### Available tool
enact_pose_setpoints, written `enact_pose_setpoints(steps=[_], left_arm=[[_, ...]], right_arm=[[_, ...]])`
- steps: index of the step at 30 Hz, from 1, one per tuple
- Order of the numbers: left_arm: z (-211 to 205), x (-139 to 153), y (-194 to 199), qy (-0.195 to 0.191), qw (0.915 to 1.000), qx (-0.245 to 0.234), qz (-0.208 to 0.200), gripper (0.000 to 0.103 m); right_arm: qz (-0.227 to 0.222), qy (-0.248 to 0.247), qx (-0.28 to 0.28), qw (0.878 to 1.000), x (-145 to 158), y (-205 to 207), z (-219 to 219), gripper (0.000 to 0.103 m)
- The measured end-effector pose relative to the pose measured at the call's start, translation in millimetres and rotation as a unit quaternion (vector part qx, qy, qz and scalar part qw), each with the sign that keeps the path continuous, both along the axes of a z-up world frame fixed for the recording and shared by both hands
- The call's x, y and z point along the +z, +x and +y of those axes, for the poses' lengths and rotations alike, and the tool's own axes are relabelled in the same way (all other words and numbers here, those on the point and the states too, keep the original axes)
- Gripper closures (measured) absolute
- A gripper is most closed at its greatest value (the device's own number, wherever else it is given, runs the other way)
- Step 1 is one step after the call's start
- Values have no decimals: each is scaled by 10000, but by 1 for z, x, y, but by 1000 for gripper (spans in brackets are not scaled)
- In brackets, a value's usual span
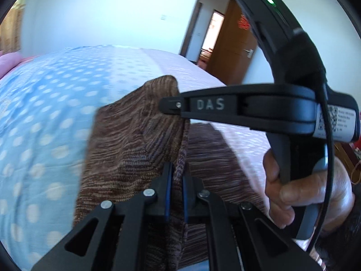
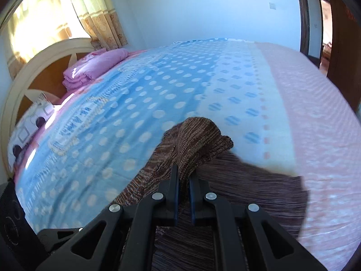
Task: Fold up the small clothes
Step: 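Lift and fold the sweater over onto itself with both grippers, then release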
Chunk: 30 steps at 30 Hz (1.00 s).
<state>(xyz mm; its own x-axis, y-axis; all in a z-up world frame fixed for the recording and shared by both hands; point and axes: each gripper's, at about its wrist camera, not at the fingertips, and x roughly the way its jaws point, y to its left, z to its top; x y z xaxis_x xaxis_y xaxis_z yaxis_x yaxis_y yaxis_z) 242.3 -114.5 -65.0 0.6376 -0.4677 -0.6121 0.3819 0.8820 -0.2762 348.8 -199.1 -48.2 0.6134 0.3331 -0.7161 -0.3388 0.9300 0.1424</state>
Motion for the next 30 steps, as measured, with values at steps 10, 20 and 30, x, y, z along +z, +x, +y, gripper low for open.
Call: enact_pose_setpoints(steps=[10, 20, 30], left_arm=[[-99, -17, 1, 72, 9978, -577, 308, 97], [-126, -44, -8, 333, 9934, -991, 467, 97], [-2, 2, -43, -21, 9958, -905, -118, 54]], right_arm=[[251, -360, -184, 9989, -21, 1, -90, 96], [637, 67, -487, 9968, -79, 15, -122, 93], [484, 1318, -1617, 9768, -56, -45, -186, 73]])
